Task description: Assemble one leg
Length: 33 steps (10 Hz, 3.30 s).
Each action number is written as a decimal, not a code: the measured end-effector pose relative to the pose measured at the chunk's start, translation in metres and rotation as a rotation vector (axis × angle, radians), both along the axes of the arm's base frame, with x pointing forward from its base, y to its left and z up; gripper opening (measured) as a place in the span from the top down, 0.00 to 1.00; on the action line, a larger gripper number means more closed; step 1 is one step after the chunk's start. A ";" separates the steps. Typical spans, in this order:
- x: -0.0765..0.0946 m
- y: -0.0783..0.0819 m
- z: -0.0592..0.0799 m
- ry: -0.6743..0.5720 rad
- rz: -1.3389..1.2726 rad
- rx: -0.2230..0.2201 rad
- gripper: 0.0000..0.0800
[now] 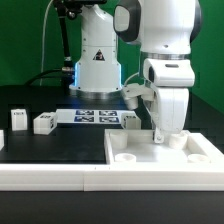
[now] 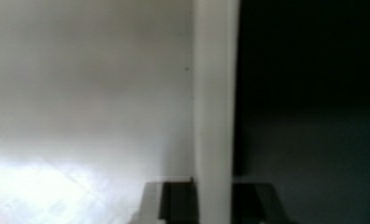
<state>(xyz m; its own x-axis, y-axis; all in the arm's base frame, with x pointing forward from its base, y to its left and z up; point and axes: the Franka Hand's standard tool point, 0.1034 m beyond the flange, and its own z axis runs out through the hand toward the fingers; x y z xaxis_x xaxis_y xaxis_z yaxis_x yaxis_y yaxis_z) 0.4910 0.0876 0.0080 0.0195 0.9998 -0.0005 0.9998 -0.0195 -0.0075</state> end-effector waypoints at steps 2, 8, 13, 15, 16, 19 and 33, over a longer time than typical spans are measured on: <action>0.000 -0.001 0.000 0.001 -0.001 0.000 0.71; 0.000 -0.001 0.000 0.001 -0.003 0.000 0.19; -0.012 0.001 0.028 -0.023 -0.072 -0.007 0.19; -0.019 0.002 0.043 -0.039 -0.110 -0.010 0.19; -0.018 0.004 0.046 -0.045 -0.155 -0.009 0.19; -0.019 0.004 0.045 -0.043 -0.288 -0.006 0.19; -0.041 0.038 0.033 -0.020 -1.635 0.150 0.19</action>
Offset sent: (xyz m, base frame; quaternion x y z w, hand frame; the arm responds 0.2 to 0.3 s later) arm 0.0000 0.0000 0.0000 0.0000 0.0000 0.0000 1.0000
